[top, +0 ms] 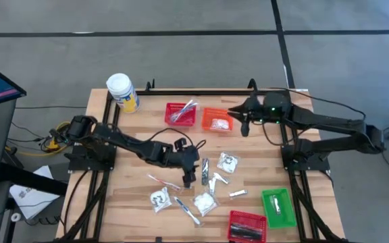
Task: Pick & Place Travel size toiletries
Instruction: Put the white cotton pack into the orange bin
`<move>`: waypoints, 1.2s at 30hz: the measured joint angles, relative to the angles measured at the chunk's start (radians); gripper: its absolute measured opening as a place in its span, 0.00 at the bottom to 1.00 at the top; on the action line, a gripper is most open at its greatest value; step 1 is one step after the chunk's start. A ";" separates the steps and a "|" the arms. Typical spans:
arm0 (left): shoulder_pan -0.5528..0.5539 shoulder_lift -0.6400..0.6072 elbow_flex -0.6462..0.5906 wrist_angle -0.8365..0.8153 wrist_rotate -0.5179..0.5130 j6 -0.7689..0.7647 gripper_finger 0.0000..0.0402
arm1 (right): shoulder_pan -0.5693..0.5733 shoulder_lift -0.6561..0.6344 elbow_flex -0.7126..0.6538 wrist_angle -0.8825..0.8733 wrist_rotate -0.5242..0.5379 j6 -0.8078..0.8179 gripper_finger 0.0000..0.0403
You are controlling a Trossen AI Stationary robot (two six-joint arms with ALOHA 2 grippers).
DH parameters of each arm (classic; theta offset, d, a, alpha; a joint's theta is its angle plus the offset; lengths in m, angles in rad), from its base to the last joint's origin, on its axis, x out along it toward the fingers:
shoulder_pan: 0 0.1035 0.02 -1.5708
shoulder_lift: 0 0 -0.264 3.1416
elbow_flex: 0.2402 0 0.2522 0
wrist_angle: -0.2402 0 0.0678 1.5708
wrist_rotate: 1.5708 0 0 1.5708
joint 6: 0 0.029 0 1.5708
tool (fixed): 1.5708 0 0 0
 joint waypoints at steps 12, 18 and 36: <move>-0.084 0.000 -0.048 0.001 0.000 -0.140 0.48 | 0.144 0.119 0.045 0.043 0.000 -0.047 0.19; -0.086 0.001 -0.164 0.059 -0.012 -0.265 0.48 | 0.254 0.190 0.045 0.000 0.000 -0.051 0.19; -0.117 -0.014 -0.266 0.472 0.010 -0.204 0.48 | 0.537 0.225 0.044 0.005 0.000 0.013 0.19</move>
